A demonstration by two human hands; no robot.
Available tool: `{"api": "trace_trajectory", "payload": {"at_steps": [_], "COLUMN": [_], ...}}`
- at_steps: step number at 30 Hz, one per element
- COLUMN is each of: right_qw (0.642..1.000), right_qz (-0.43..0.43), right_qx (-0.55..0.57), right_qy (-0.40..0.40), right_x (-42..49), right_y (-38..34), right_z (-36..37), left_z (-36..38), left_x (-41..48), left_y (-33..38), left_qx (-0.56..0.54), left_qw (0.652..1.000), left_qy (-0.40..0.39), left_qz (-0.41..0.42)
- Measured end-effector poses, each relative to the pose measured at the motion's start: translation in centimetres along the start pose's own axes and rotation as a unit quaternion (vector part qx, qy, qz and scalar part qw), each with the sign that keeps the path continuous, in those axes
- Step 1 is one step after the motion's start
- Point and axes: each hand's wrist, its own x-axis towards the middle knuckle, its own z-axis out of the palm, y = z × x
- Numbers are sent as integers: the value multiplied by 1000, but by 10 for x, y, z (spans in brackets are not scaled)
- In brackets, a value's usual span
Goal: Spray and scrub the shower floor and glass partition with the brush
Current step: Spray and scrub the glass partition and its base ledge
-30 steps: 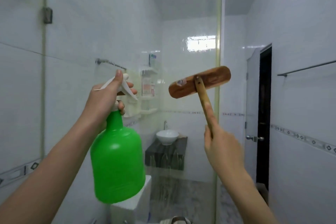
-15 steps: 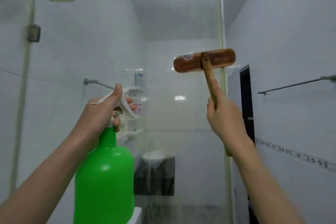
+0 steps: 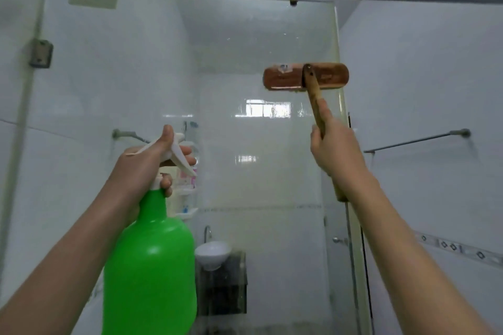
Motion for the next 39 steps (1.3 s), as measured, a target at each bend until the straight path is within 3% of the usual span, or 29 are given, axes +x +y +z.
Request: {"api": "trace_trajectory", "payload": {"at_steps": [4,9,15,18,22,24,28,34,36,39], "right_qw": [1000,996,998,997,995,995,996,995,993,993], "right_qz": [-1,21,-29,-2,-32,-62,-59,-84,-101,-111], "right_qx": [5,21,-33,-44,-61,-78,-60,-35,-58,-34], "right_qy": [-10,-82,-39,-66,-66,-10,-7,-38,-7,-33], "right_x": [31,-92,25,-9,-54,-2,83,-18,30,94], "right_y": [-15,-14,-57,-60,-79,-94,-124,-120,-139,-173], "right_z": [-13,14,3,10,48,61,49,79,81,67], "left_z": [-12,-31,-40,-51,-62,-63,-69,-90,-96,-106], "left_x": [2,2,3,2,0,1,4,6,7,5], "left_y": [-7,-12,0,6,11,13,11,8,8,11], "left_qx": [-28,-32,-23,-38,-43,-50,-48,-42,-27,-32], "left_qw": [999,999,1000,999,999,998,998,998,999,998], "left_qy": [-10,-3,-2,7,-3,-1,17,33,36,50], "left_qz": [-11,4,0,10,25,28,31,31,31,33]}}
